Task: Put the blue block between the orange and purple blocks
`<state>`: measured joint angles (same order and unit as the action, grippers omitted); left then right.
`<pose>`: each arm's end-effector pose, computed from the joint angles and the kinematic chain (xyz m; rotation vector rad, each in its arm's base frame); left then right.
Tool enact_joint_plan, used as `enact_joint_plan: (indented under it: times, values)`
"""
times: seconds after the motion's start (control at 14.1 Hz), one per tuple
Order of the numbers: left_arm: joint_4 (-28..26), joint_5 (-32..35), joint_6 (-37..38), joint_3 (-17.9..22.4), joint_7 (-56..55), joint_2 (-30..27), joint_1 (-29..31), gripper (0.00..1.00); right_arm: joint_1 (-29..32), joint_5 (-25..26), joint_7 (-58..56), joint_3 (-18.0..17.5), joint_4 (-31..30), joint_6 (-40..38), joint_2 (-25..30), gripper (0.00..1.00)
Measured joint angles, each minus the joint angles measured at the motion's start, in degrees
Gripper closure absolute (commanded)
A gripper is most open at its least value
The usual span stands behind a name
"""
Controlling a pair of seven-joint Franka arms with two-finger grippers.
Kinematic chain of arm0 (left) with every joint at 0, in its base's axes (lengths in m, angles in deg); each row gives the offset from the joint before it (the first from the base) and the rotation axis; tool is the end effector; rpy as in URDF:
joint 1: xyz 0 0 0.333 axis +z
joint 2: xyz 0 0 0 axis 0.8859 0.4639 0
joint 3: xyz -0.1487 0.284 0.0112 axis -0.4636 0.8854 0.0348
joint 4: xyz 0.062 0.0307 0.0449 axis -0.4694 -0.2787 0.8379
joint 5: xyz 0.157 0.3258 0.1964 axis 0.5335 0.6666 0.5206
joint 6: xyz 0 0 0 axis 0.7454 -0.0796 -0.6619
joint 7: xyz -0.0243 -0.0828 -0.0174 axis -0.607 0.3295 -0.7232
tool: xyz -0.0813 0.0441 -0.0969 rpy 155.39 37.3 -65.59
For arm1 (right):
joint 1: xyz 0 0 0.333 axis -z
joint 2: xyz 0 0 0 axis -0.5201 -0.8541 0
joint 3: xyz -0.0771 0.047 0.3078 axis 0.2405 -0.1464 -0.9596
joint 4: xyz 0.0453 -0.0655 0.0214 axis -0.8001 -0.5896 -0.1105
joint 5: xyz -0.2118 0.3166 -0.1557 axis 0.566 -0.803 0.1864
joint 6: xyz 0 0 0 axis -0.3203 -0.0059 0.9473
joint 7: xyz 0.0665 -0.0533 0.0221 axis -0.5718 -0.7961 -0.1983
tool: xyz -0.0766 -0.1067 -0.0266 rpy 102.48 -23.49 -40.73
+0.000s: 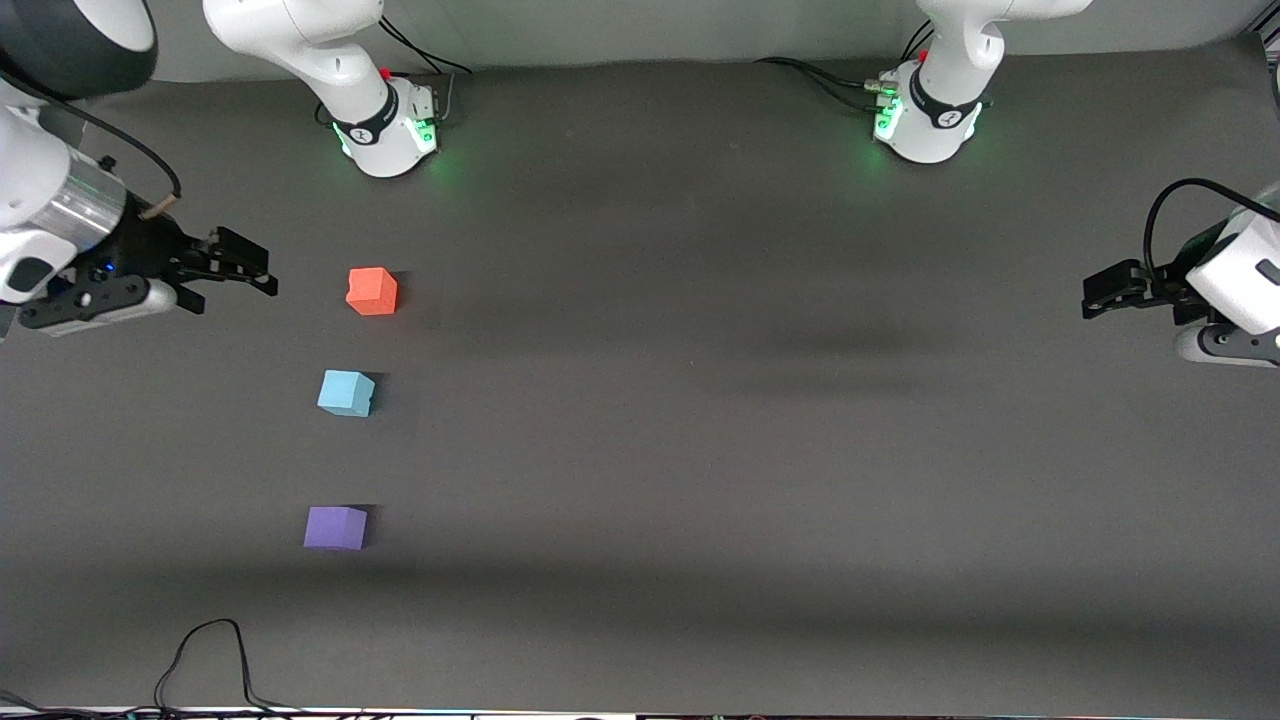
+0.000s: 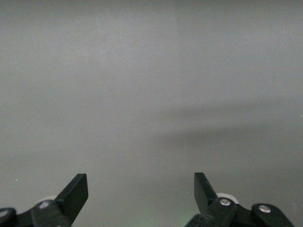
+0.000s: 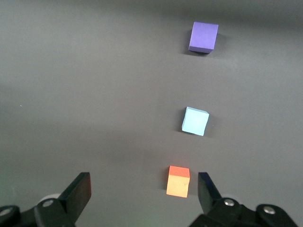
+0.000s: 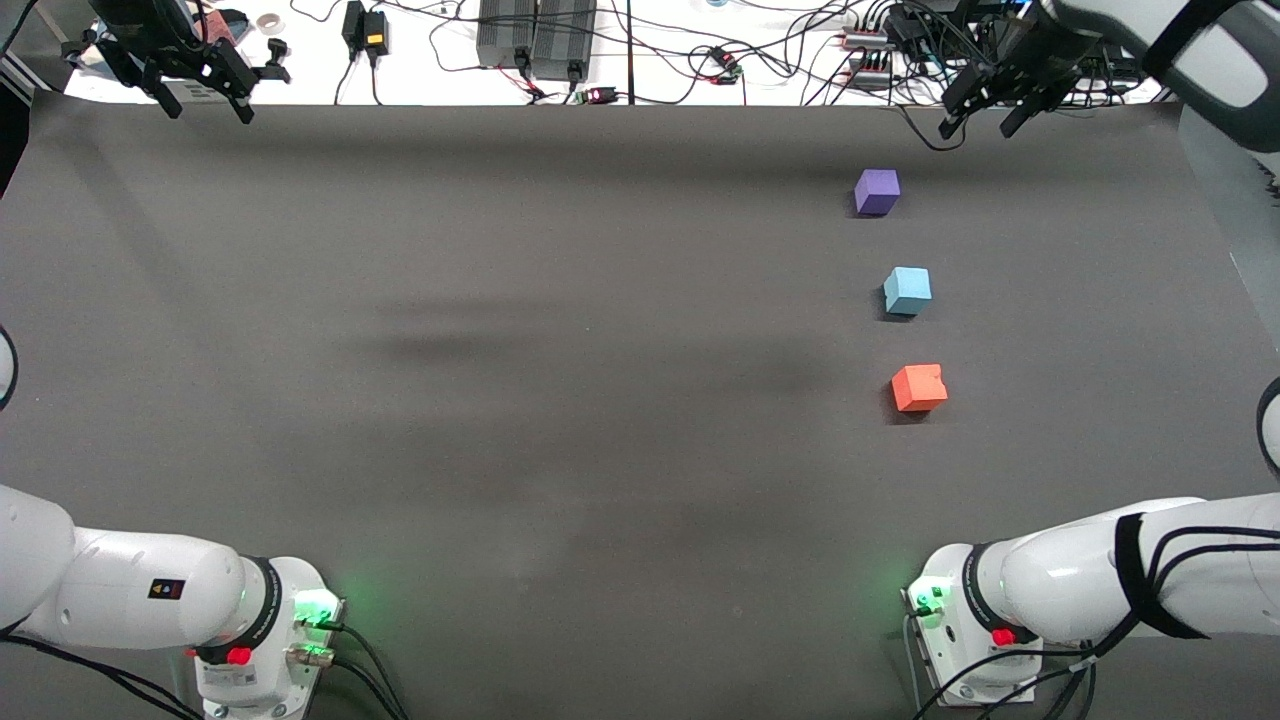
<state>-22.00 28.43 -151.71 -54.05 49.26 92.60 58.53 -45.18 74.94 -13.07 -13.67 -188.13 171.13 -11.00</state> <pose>0.5931 -0.0097 0.5490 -3.1276 0.1491 0.1368 0.5490 0.0523 0.5589 -3.0134 -0.2004 -0.0036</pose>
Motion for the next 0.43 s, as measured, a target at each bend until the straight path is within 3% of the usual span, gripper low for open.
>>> enact_joint_plan:
  times: [0.43]
  values:
    - [0.0,0.0,0.0,0.0,0.0,0.0,-0.01,0.0,0.0,0.5,6.38,-0.18,3.61,-2.08,-2.21,0.0]
